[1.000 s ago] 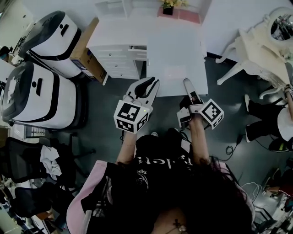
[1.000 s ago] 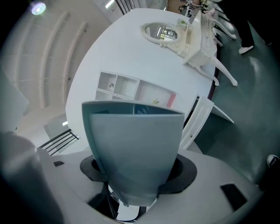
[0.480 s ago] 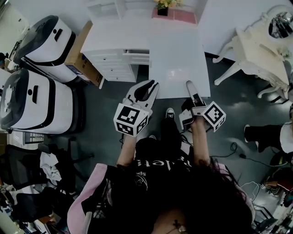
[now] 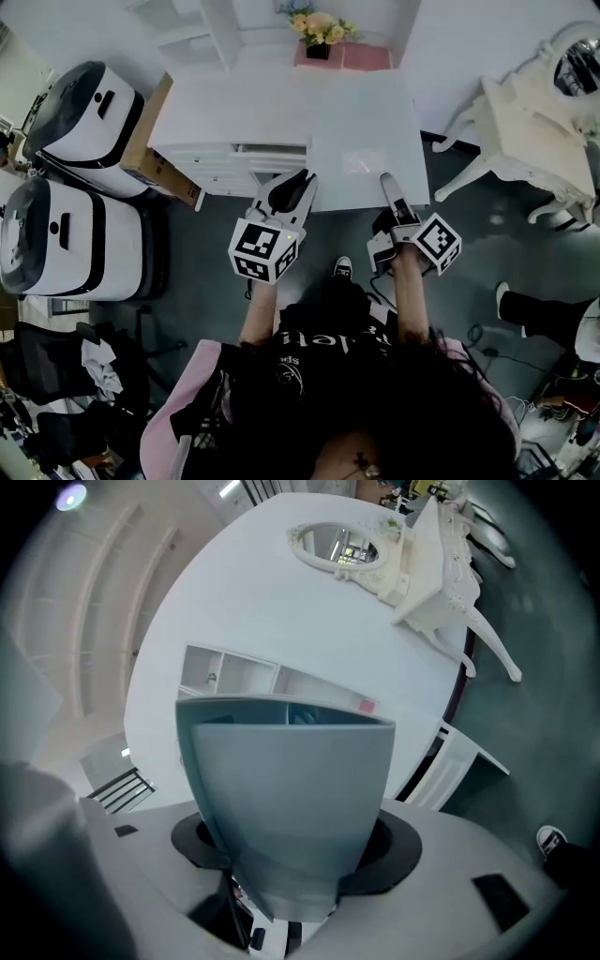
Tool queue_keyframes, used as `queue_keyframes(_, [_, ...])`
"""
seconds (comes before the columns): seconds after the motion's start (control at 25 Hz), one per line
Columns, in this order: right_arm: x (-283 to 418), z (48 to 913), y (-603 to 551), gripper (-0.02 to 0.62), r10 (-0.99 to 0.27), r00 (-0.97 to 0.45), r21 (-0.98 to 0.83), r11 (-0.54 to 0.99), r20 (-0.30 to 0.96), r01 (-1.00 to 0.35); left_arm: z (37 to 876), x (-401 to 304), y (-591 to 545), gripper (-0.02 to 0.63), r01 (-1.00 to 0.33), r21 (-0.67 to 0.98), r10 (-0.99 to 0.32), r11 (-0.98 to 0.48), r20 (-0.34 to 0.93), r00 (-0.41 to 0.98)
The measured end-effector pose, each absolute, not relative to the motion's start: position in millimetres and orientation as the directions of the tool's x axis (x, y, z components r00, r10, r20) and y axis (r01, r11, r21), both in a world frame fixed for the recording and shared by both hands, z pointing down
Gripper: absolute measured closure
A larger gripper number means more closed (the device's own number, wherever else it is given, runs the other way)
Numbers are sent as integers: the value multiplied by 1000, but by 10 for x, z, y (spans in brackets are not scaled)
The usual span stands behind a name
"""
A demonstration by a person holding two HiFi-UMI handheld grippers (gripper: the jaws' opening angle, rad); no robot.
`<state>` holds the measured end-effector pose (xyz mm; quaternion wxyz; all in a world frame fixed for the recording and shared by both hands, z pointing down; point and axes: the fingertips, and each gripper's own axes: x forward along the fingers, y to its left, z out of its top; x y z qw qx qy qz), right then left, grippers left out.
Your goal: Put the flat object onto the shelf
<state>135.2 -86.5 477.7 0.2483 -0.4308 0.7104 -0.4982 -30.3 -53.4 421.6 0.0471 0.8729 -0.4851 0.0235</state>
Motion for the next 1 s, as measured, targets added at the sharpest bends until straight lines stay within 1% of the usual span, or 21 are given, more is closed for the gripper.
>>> queue_keyframes(0.2, [1738,4687,-1533,282,-850,-523,-913,154,72,-377,4200,134,-1126,543,-852,45,-845,-521,109,523])
queue_keyframes(0.44, [1946,4573,-2075,282,-835,-549,-919,185,40,-347,4135,371,-1611,543,-865,24,-859,-501,111,500])
queue_keyframes(0.6, [2068,4520,-2339,282,-831,-554,-915,183,51,-359,4124,526,-1813,543,-866,8,-859,-500,126,497])
queue_keyframes(0.84, [2086,4416,-2634,282,-829,-559,-917,199,30,-346,4136,548,-1988,543,-867,5,-858,-498,144,494])
queue_keyframes(1.0, [2080,4269,-2868,282,-834,-552,-916,227,-9,-329,4133,473,-2185,543,-867,-2,-858,-498,142,493])
